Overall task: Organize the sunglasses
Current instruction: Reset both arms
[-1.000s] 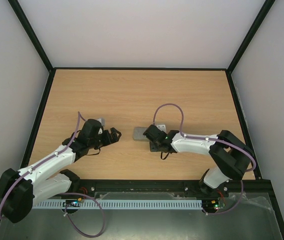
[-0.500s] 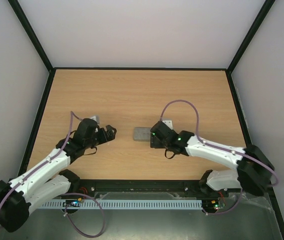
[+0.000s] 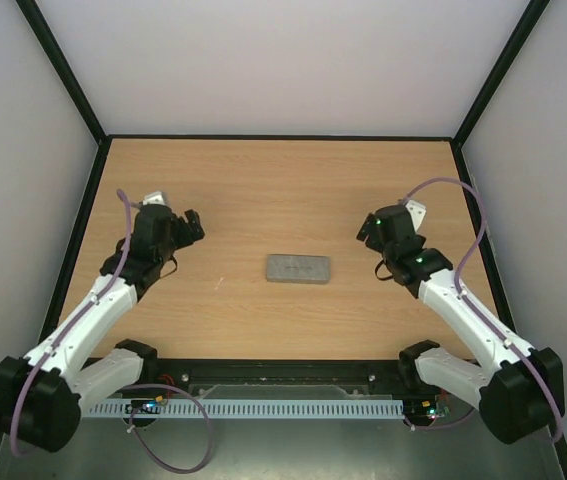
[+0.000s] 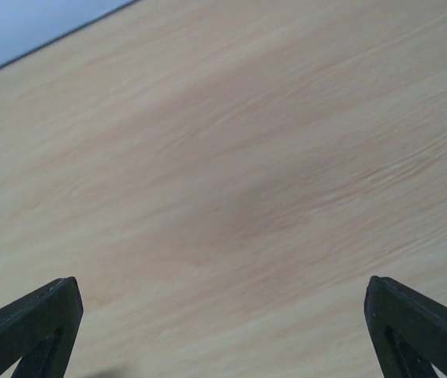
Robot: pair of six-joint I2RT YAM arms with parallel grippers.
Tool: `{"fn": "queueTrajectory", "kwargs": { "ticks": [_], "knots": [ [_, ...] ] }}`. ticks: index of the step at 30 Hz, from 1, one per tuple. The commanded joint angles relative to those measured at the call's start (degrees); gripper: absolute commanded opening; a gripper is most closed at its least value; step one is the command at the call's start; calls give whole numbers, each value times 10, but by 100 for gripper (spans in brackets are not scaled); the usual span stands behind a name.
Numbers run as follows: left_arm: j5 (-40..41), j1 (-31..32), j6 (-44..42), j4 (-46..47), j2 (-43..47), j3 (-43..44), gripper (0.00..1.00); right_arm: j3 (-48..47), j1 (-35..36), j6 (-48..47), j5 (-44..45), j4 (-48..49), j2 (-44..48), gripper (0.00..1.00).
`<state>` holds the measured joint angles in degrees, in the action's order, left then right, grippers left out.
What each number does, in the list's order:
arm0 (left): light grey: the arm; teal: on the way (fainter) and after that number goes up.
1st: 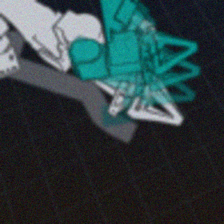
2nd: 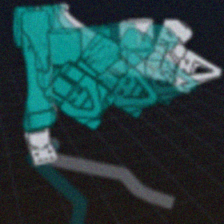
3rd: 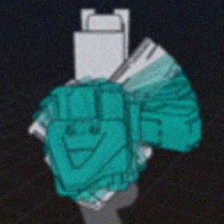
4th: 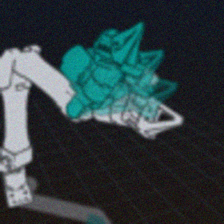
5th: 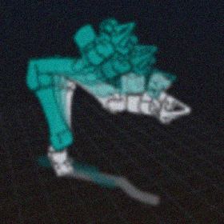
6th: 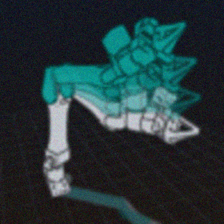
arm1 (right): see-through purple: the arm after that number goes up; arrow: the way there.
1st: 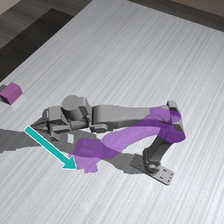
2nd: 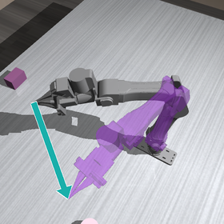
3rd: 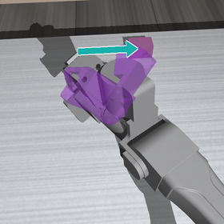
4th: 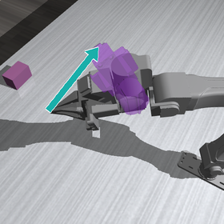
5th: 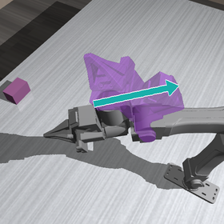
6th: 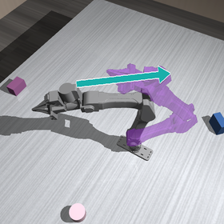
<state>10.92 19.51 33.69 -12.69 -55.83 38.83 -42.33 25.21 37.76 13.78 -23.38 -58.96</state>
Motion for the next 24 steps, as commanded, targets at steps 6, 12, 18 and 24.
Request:
{"fn": "queueTrajectory", "kwargs": {
  "ticks": [6,12,18,24],
  "knots": [
    [9,-97,-154,174,-13,-65,99,90,-114,-110,97,239,13,99],
    [91,-111,-188,271,3,-129,99,184,-175,-165,161,429,-9,99],
    [51,-150,-195,318,-24,-148,99,228,-205,-179,201,610,-97,99],
    [14,-181,-220,395,-44,-180,99,268,-212,-188,237,788,-176,99]
  ]
}}
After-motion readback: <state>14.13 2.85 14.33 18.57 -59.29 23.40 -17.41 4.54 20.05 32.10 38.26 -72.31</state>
